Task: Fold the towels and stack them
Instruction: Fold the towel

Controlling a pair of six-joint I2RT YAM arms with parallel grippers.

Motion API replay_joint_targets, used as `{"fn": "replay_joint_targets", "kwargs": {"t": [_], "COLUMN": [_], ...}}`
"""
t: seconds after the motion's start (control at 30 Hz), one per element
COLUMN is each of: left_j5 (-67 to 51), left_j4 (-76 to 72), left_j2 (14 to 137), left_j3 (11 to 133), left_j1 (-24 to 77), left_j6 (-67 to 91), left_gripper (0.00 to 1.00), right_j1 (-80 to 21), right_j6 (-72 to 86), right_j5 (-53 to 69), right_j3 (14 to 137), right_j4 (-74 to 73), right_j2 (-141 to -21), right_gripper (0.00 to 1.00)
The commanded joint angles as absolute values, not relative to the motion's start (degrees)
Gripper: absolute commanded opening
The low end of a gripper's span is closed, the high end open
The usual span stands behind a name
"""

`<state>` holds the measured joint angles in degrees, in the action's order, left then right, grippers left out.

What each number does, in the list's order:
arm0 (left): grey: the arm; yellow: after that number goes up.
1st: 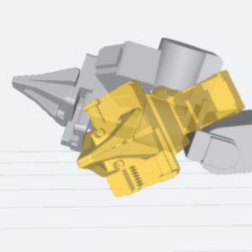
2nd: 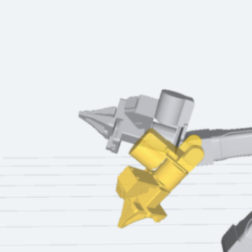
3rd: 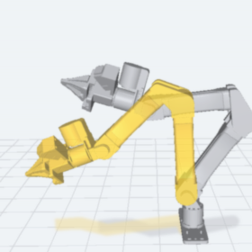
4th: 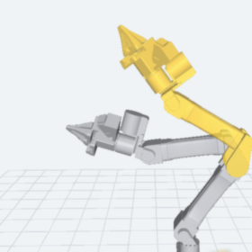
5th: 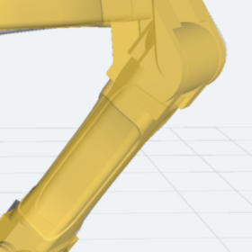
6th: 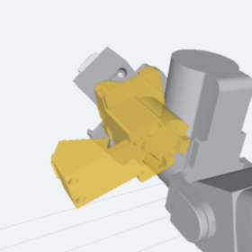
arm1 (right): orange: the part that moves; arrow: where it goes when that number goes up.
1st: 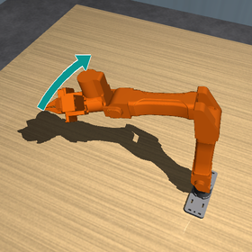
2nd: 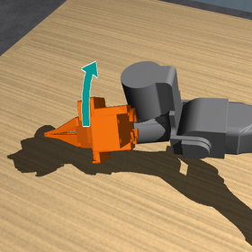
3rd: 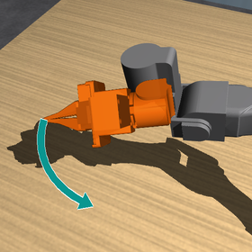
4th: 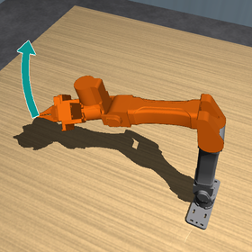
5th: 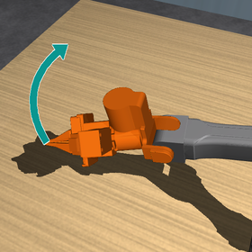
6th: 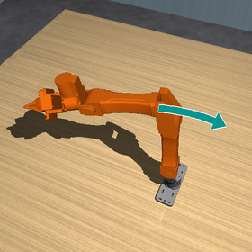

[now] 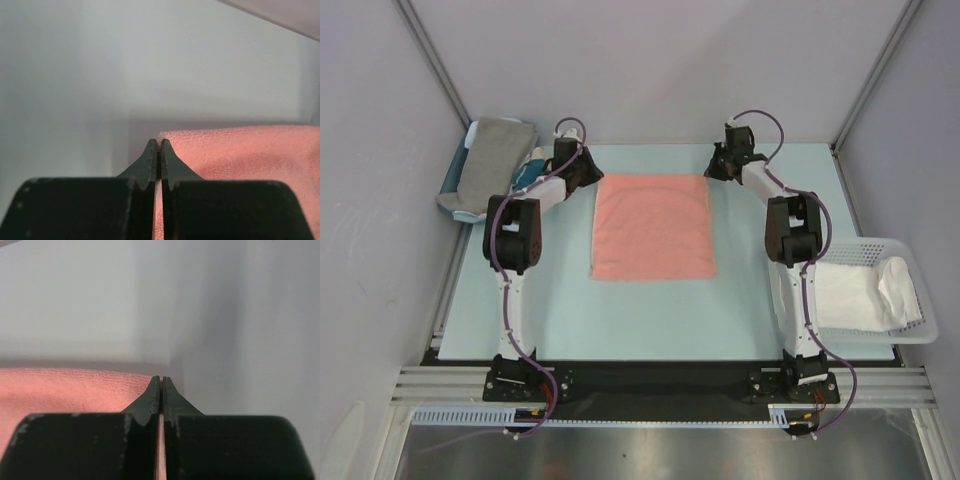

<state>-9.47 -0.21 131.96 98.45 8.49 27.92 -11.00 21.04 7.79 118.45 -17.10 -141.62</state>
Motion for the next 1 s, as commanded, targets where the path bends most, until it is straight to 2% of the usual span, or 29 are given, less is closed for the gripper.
{"fn": "replay_joint_targets", "kwargs": {"t": [0.0,0.2,0.4,0.97], "left_j5": [-11.95,-11.51,-13.44,-18.37], "left_j4": [-11.04,-24.77,-24.87,-33.13], "left_j2": [126.39,120.24,116.99,103.46], "left_j3": [95.55,83.07,79.02,55.2], "left_j1": [7.91,7.91,7.73,7.73], "left_j6": [26.46,25.75,27.59,32.26], "left_gripper": [0.0,0.0,0.0,0.0], "right_j1": [-10.72,-10.72,-10.99,-11.34], "right_j6": [20.04,19.77,20.92,23.99], "right_j5": [8.17,9.67,10.63,10.9], "right_j3": [116.73,109.53,101.0,74.03], "right_j4": [-11.0,-6.86,-2.99,4.83], "right_j2": [-133.95,-128.06,-122.79,-106.71], "right_gripper": [0.0,0.0,0.0,0.0]}}
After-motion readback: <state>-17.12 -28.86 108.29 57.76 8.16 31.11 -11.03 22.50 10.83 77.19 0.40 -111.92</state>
